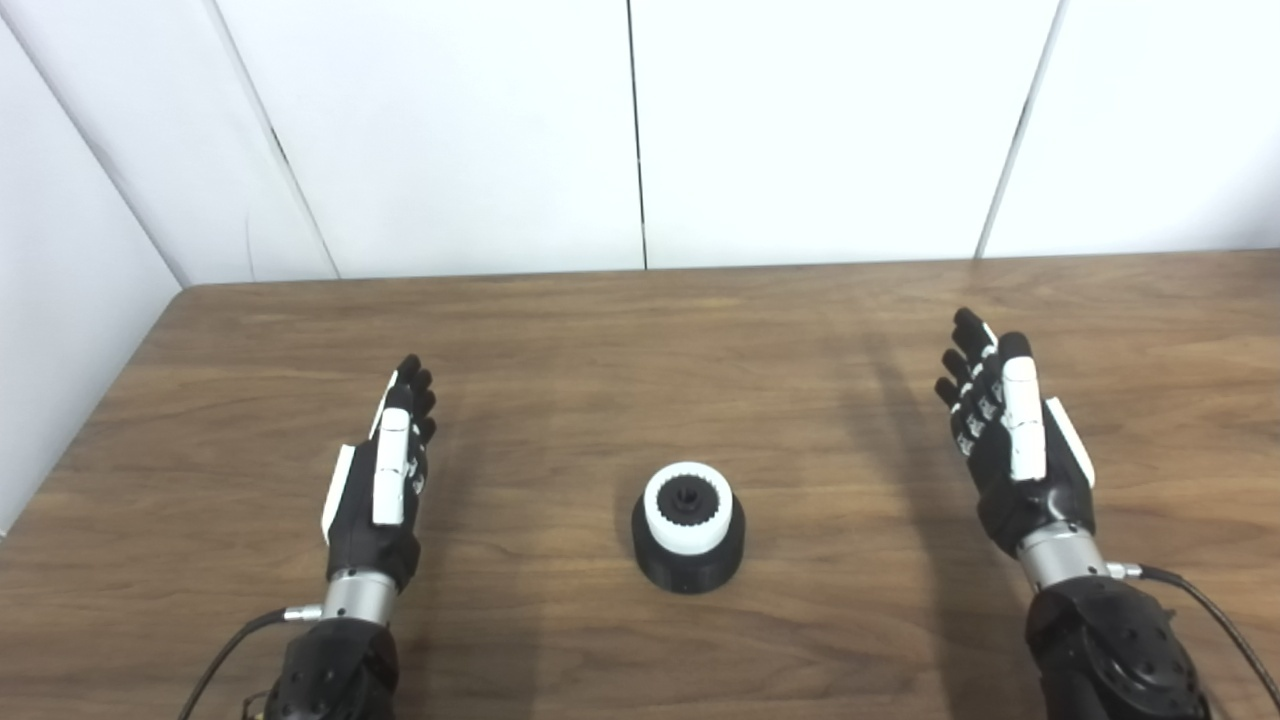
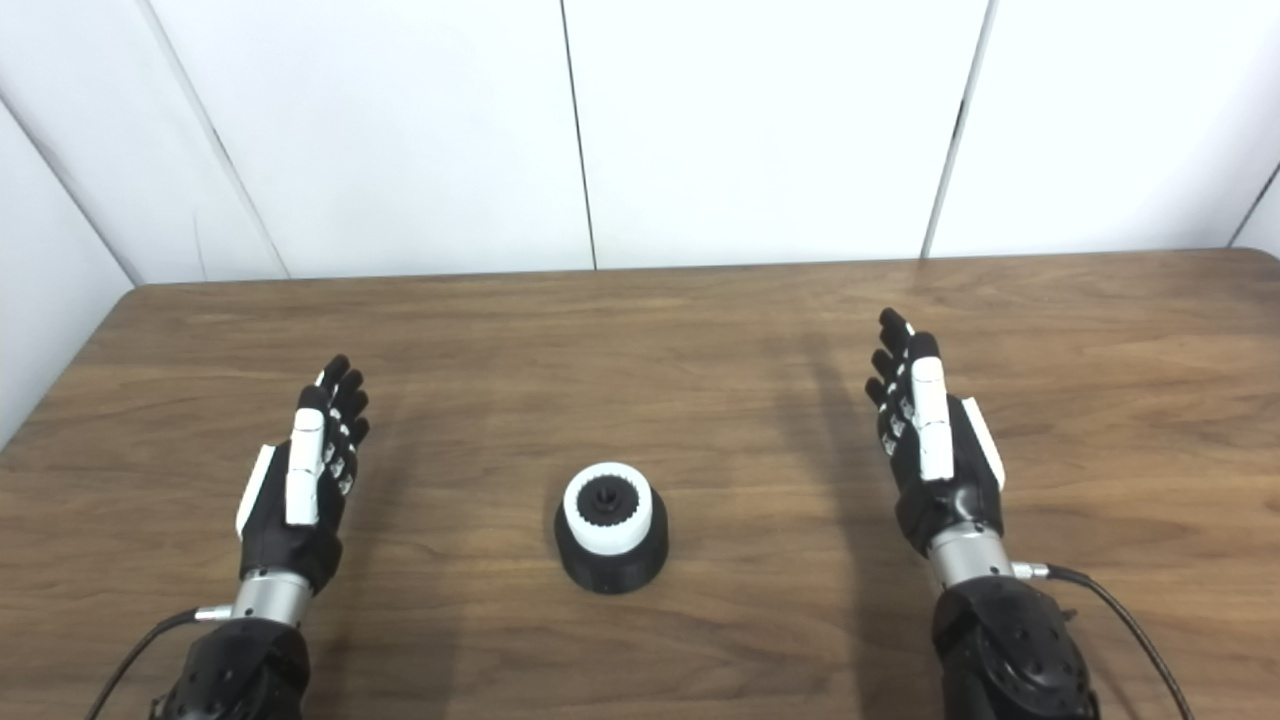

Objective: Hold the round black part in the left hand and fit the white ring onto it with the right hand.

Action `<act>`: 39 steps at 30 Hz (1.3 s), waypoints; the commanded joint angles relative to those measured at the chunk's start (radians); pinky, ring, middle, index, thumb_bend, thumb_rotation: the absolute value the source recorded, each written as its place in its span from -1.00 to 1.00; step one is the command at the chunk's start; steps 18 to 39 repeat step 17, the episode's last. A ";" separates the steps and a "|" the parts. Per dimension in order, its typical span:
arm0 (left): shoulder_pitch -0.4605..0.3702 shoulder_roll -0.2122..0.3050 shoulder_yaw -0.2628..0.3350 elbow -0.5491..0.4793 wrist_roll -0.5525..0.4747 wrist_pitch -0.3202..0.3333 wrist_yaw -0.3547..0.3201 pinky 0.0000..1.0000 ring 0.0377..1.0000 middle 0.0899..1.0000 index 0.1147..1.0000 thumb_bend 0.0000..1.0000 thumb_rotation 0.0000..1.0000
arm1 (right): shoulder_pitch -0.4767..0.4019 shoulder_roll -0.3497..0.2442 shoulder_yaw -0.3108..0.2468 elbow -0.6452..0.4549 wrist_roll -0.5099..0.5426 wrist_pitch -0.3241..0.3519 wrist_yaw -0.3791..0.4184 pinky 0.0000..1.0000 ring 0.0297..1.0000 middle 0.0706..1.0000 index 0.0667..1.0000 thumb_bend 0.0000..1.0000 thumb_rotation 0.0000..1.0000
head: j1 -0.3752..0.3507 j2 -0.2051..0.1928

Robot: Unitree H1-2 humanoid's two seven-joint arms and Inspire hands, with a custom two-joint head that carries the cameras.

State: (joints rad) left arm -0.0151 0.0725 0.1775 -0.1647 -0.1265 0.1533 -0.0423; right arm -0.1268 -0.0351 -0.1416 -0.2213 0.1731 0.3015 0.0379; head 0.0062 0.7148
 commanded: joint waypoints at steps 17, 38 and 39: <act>-0.033 0.020 0.012 0.003 -0.043 -0.029 0.003 1.00 1.00 1.00 1.00 0.19 1.00 | -0.037 -0.012 0.000 -0.009 0.024 -0.034 -0.006 1.00 1.00 1.00 0.91 0.11 1.00 | 0.016 0.003; -0.033 0.020 0.012 0.003 -0.043 -0.029 0.003 1.00 1.00 1.00 1.00 0.19 1.00 | -0.037 -0.012 0.000 -0.009 0.024 -0.034 -0.006 1.00 1.00 1.00 0.91 0.11 1.00 | 0.016 0.003; -0.033 0.020 0.012 0.003 -0.043 -0.029 0.003 1.00 1.00 1.00 1.00 0.19 1.00 | -0.037 -0.012 0.000 -0.009 0.024 -0.034 -0.006 1.00 1.00 1.00 0.91 0.11 1.00 | 0.016 0.003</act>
